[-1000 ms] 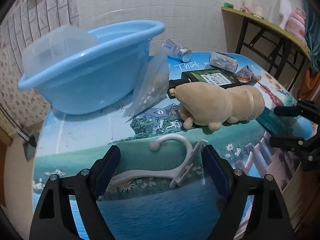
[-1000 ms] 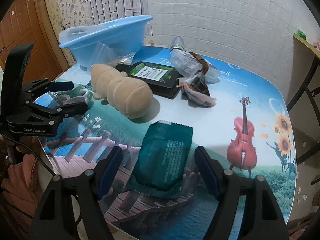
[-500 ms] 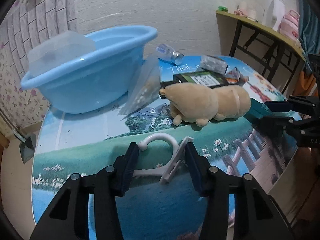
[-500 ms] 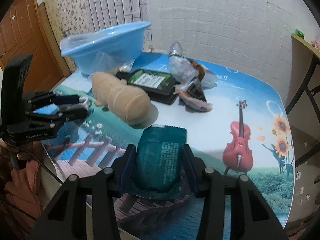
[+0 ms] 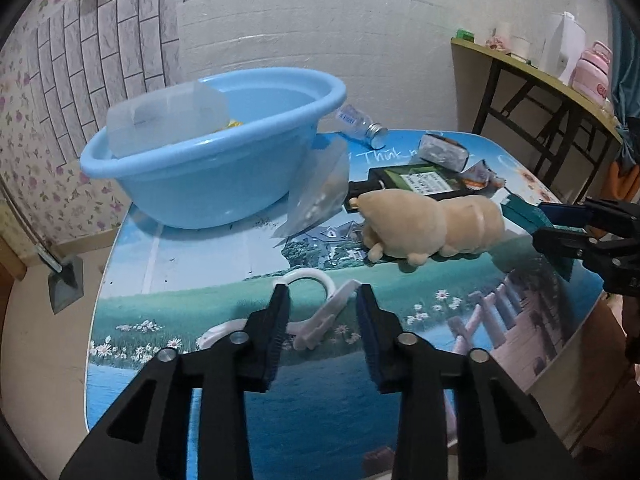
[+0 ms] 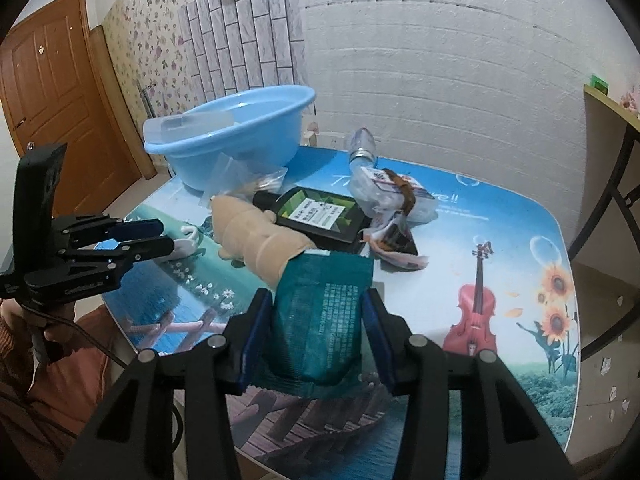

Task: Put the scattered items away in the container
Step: 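Close the left tool on the white hanger while the right tool grasps the green packet, then carry the hanger and green packet over the basin and release both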

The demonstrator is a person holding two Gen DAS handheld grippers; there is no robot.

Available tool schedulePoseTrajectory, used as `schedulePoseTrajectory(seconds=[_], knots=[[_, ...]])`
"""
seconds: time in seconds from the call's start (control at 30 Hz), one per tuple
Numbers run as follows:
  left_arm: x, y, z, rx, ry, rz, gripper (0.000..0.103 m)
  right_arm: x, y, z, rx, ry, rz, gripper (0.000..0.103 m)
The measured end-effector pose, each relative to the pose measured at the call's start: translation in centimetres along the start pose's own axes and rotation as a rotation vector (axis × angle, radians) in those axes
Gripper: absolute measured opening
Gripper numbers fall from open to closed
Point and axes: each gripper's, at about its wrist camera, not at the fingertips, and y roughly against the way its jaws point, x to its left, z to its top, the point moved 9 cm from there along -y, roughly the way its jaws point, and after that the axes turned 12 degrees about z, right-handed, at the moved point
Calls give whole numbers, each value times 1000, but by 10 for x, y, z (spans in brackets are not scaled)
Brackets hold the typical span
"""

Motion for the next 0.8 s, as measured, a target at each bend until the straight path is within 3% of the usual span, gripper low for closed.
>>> schedulePoseTrajectory(seconds=[0.13,0.2,0.4,0.47,0.63,0.8], knots=[[-1,-13,2,-5,-69,33,67,-3,-4,-2,12,-13,4,46],[-2,-21,3,-6,-102,26,69,-3,-4,-2,14,-17,6,46],[1,-37,3,20,-80,-59,71,-5,-5,-5,24,-21,6,46],[1,-36,2,6,-83,-67,57,-5,-5,-5,27,-23,6,46],[-5,-32,-3,-12,-110,-76,57,-6,-7,-6,28,-27,9,46],[-5,-15,4,-42,-73,-79,57,-5,-4,-2,16,-23,13,46]])
